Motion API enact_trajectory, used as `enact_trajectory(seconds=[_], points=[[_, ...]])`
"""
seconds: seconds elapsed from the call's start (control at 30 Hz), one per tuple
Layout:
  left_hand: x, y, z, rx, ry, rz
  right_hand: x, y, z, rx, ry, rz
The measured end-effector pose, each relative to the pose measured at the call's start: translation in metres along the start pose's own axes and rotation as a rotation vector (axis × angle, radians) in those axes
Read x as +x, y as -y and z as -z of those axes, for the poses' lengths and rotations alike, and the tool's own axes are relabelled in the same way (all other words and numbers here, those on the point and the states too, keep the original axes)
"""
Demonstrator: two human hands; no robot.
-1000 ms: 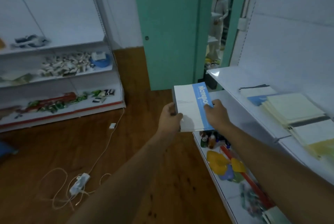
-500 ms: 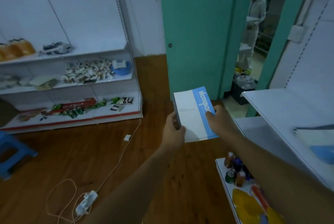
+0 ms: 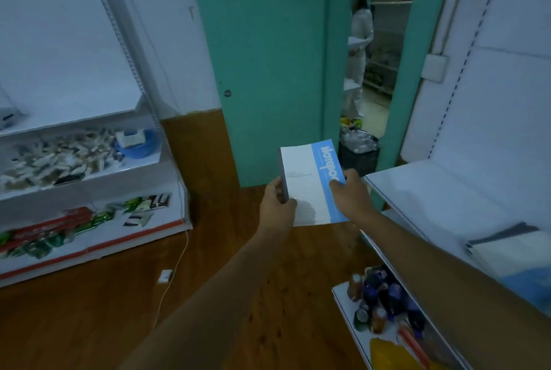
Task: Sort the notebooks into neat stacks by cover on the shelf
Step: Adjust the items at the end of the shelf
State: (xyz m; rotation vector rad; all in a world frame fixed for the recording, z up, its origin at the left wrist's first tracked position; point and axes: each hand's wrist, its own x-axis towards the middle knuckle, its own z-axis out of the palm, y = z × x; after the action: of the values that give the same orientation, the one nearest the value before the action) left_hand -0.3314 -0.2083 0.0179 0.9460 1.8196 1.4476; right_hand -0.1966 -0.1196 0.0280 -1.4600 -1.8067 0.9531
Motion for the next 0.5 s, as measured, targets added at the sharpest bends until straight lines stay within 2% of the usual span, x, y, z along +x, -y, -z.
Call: enact_trajectory(seconds=[0.27,0.5], points=[[0.081,-0.028,-0.13,-0.019,0.426,-0.118,0.05,-0.055,0.084,-0.025,-0.395,-0.285],[0.058,-0.04,-0.242,0.031,0.837,-0.23,0.006,-0.112,0.156,0.009,-0.762,-0.59]])
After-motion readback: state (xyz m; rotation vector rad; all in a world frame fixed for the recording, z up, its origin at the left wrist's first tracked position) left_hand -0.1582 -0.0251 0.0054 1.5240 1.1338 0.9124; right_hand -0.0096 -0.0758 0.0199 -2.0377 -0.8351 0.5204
